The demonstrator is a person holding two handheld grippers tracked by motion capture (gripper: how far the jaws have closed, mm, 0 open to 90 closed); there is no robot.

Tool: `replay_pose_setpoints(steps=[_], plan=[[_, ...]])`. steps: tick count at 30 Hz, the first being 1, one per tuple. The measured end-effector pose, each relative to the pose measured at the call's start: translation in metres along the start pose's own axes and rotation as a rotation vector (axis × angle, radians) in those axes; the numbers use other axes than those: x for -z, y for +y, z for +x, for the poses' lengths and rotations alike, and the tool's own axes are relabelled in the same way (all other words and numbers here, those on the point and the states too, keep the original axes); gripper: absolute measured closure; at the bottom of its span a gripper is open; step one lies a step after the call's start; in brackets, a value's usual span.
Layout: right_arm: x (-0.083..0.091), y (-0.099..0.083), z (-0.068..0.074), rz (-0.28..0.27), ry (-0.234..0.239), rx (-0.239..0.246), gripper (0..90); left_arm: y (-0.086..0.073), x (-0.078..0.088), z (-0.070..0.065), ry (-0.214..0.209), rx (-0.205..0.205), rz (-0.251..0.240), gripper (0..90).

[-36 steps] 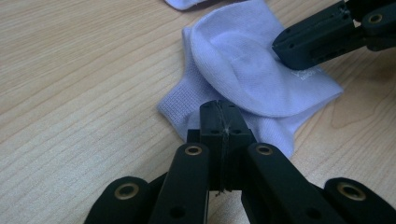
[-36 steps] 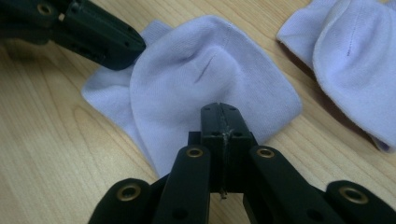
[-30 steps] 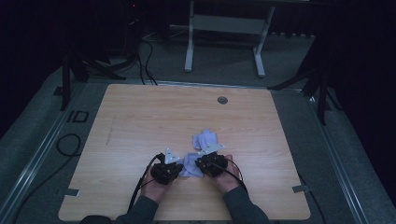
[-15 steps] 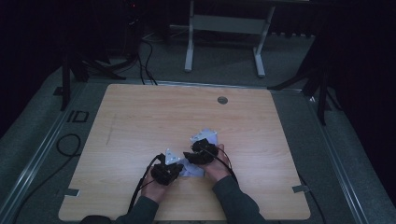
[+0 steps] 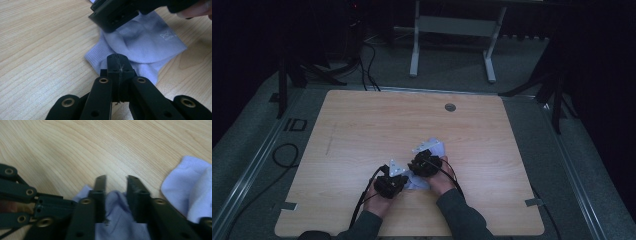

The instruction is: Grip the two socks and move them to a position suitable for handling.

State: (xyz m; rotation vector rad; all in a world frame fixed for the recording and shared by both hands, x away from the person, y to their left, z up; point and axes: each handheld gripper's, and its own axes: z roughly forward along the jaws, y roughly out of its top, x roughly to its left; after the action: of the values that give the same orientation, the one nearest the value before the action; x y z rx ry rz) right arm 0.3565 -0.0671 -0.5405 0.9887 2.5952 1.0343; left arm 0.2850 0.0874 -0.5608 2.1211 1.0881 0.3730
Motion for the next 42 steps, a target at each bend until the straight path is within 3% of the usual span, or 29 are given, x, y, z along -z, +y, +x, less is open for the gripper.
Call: replay_pose_setpoints(steps=[4, 9, 14, 15, 25, 30, 33, 38, 42], plan=[[0.004, -0.002, -0.001, -0.003, -0.008, 0.011, 86.4, 0.0, 0.0, 0.0, 0.001, 0.002, -0.001, 89.8], [0.012, -0.004, -0.001, -0.022, -0.022, 0.014, 87.0, 0.0, 0.0, 0.0, 0.004, 0.004, 0.0, 89.8], [0.032, -0.009, -0.006, -0.061, -0.028, 0.007, 87.0, 0.0, 0.0, 0.0, 0.006, 0.009, 0.003, 89.8], [0.042, -0.015, -0.008, -0.084, -0.024, -0.014, 86.9, 0.0, 0.0, -0.001, 0.007, 0.01, 0.003, 89.8], [0.076, -0.052, -0.022, -0.124, -0.039, -0.057, 86.6, 0.0, 0.0, -0.001, 0.007, 0.015, 0.0, 89.9], [0.087, -0.064, -0.027, -0.12, -0.05, -0.062, 86.5, 0.0, 0.0, -0.001, 0.007, 0.012, 0.002, 89.8], [0.099, -0.081, -0.032, -0.118, -0.062, -0.07, 86.3, 0.0, 0.0, 0.0, 0.007, 0.013, 0.001, 89.8], [0.107, -0.104, -0.039, -0.091, -0.076, -0.101, 86.9, 0.0, 0.0, 0.0, 0.006, 0.014, 0.0, 89.8], [0.106, -0.11, -0.043, -0.082, -0.084, -0.112, 87.8, 0.0, 0.0, 0.0, 0.006, 0.017, 0.001, 89.8]])
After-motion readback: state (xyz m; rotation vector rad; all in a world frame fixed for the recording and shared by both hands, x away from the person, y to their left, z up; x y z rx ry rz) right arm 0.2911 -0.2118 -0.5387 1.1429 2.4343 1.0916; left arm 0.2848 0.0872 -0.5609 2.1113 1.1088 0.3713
